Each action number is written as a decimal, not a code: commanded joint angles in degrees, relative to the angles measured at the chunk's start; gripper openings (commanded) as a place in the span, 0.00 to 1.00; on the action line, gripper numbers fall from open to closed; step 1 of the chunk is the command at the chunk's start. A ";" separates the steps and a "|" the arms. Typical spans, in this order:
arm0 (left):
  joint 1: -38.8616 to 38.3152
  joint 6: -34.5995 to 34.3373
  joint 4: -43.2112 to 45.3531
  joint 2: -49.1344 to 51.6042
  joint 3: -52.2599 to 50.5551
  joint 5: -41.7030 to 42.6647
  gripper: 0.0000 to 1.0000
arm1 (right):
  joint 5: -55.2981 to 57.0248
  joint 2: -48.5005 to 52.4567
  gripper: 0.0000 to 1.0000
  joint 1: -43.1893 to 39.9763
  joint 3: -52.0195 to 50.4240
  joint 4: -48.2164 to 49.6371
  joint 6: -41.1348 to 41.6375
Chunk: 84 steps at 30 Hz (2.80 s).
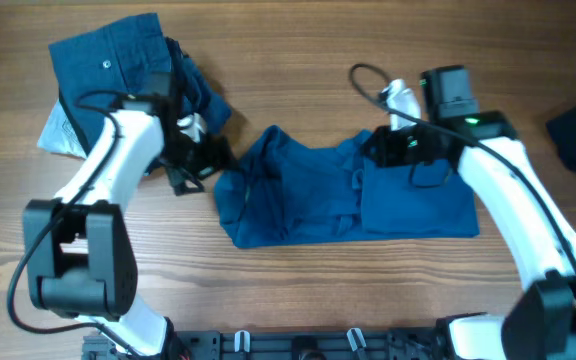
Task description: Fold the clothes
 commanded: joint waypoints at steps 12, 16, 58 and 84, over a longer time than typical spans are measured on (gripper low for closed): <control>-11.43 -1.18 17.25 4.44 -10.99 -1.79 0.75 | 6.80 -2.91 0.09 -4.04 0.66 0.35 5.11; -11.43 -1.18 20.96 4.44 -10.99 -0.72 0.71 | 6.80 -2.91 0.10 -4.04 0.66 0.83 5.16; -37.53 -8.50 15.19 3.89 16.44 -9.79 0.15 | 22.64 -2.86 0.20 -13.00 0.66 -2.69 22.93; -35.45 -0.98 1.33 8.26 15.28 -15.04 0.08 | 6.71 1.25 0.44 -9.70 0.39 -6.69 11.45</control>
